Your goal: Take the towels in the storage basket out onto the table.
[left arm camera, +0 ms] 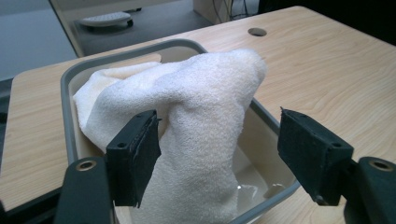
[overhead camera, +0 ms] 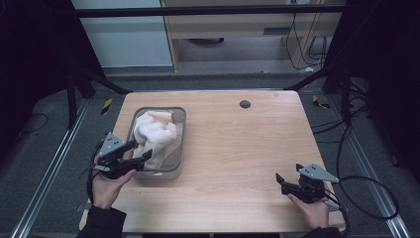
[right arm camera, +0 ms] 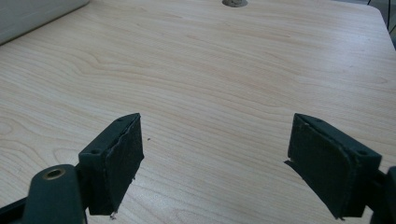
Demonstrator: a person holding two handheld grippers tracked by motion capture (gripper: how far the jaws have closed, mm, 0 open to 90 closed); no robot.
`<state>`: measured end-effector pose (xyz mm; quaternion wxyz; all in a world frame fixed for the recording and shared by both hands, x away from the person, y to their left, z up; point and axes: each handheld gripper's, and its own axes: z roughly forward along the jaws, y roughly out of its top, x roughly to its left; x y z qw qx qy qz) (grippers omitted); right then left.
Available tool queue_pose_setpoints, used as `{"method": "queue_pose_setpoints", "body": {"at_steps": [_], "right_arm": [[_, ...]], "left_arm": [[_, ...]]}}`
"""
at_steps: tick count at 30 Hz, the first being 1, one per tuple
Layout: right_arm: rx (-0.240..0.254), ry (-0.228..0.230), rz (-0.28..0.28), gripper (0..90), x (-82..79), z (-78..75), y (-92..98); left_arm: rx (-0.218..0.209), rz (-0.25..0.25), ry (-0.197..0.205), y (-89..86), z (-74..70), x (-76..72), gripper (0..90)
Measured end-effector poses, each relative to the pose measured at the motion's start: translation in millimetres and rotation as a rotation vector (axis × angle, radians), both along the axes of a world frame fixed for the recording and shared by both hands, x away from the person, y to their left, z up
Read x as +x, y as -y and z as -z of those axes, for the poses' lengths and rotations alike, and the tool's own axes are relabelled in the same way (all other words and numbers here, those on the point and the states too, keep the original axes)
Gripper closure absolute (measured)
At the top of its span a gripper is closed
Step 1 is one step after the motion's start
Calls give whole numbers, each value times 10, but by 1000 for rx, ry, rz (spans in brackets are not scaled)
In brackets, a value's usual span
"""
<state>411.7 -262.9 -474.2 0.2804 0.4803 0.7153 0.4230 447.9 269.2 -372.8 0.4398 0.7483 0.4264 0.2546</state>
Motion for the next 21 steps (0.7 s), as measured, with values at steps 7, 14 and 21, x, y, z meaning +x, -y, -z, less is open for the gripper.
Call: {"method": "queue_pose_setpoints", "body": {"at_steps": [7, 14, 21], "right_arm": [[-5, 0, 1, 179, 8, 4, 2], [-7, -2, 0, 178, 10, 4, 4], [-6, -10, 0, 177, 14, 7, 0]], "left_arm": [[49, -22, -31, 54, 50, 97, 275], [72, -28, -52, 99, 114, 145, 267], [107, -43, -89, 123, 246, 235, 271]]}}
